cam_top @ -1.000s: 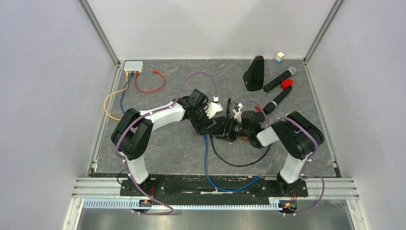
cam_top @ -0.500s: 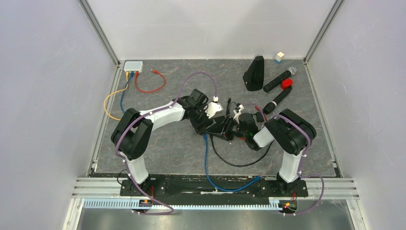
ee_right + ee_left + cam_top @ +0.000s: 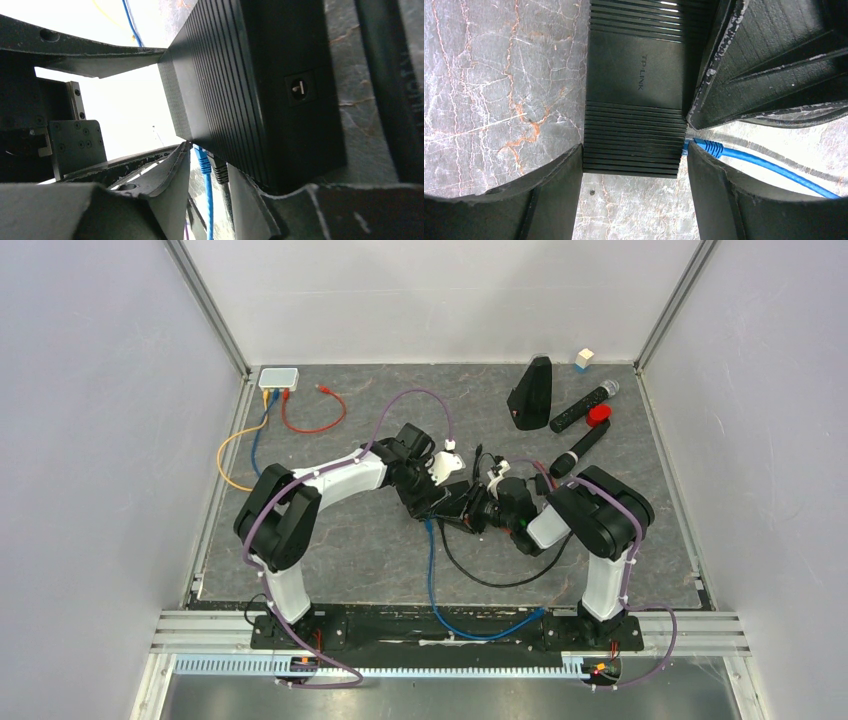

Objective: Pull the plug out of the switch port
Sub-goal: Pull the connector from the switch port.

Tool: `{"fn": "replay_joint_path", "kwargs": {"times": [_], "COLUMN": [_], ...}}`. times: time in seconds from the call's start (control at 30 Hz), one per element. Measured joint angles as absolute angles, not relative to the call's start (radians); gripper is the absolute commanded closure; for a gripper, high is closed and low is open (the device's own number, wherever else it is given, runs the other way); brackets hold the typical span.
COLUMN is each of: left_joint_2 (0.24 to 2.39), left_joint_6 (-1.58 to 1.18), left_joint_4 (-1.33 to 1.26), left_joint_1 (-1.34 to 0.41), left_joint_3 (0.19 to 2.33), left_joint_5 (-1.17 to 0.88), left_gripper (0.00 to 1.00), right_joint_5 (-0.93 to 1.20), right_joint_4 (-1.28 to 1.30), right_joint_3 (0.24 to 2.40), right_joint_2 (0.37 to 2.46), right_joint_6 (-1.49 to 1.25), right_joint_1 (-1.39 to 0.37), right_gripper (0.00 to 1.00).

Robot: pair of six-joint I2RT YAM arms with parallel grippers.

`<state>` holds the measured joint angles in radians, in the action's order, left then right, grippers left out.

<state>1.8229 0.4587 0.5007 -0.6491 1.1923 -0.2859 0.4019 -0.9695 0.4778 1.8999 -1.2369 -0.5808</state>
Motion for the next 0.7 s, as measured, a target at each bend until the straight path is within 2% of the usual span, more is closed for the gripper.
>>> {"fn": "replay_joint_path", "kwargs": {"times": [0.33,0.6,0.7], "left_joint_2": [1.83,1.838,1.839], "left_joint_6": [0.459,0.463,0.463], "left_joint_4": [0.513,0.527,0.529], "left_joint_1": [-0.649,-0.649,-0.649], "left_joint_3": [1.203,1.215,1.217], "left_joint_5": [-0.286,-0.285,-0.285], "left_gripper": [0.38,0.37,0.37], "right_joint_5": [0.378,0.371,0.368], "right_joint_4": [-0.968,-0.963,-0.958], "right_joint_3": [0.477,0.477,0.477], "right_joint_2": [1.901,1.897,1.893], "right_joint_6": [-1.262,-1.261,-1.254], "right_joint_1": [-0.587,-0.592,-0.594], "right_gripper": [0.76,0.78,0.73]}}
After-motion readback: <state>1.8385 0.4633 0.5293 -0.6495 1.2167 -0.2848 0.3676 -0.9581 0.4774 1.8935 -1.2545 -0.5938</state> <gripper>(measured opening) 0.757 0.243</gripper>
